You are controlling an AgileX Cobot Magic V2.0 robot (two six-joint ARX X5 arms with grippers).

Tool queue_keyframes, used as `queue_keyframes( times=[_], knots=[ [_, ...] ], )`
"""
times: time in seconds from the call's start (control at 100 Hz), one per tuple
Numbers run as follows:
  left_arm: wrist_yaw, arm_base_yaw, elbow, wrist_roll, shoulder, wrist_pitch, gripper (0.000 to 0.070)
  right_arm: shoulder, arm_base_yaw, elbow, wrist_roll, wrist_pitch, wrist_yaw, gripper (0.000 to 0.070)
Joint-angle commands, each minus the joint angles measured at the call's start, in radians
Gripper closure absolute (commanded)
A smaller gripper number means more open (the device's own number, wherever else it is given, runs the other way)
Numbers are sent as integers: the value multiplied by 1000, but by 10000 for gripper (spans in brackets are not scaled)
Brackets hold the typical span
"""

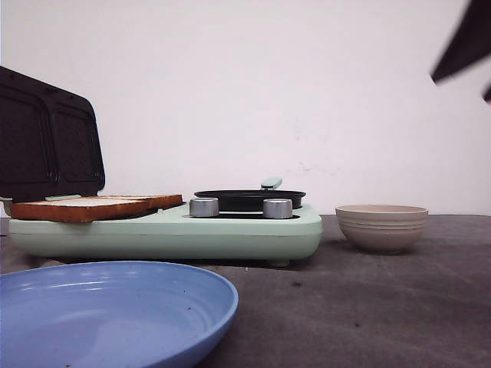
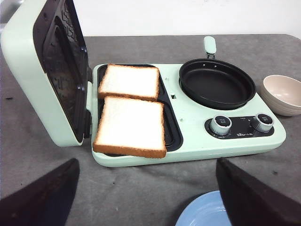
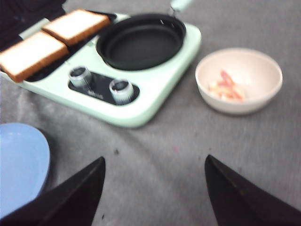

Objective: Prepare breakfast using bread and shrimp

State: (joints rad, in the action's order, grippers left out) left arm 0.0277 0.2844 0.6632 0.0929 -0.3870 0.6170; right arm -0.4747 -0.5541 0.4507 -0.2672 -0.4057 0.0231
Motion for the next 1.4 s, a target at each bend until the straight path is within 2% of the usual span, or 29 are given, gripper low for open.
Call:
queue_keyframes(
  times=[0.0, 0.25, 0.45, 0.57, 0.69, 0.86, 0.97, 1.17, 1.39],
  knots=[
    [-2, 3, 8, 8, -3, -11, 186, 31, -6, -22, -74, 13, 4, 291],
    [-6, 3, 9, 152, -3, -46, 185, 86, -6, -66, -96, -10, 3, 291],
    [-66, 1, 10, 340, -16, -145, 185, 85, -6, -66, -95, -6, 3, 291],
    [-89, -22, 11, 397, -42, -198, 185, 85, -6, -66, -92, -7, 3, 291],
    [-68, -72, 18, 444, -83, -227, 185, 85, -6, -66, -92, -8, 3, 291],
    [62, -184, 51, 509, -177, -258, 185, 85, -6, -66, -91, -18, 3, 291],
    [191, -275, 80, 565, -252, -309, 185, 85, -6, -66, -89, -26, 3, 291],
    [372, -463, 153, 644, -396, -389, 185, 85, -6, -66, -88, -29, 2, 291],
    [531, -632, 262, 710, -552, -443, 185, 85, -6, -66, -88, -29, 0, 291]
  ],
)
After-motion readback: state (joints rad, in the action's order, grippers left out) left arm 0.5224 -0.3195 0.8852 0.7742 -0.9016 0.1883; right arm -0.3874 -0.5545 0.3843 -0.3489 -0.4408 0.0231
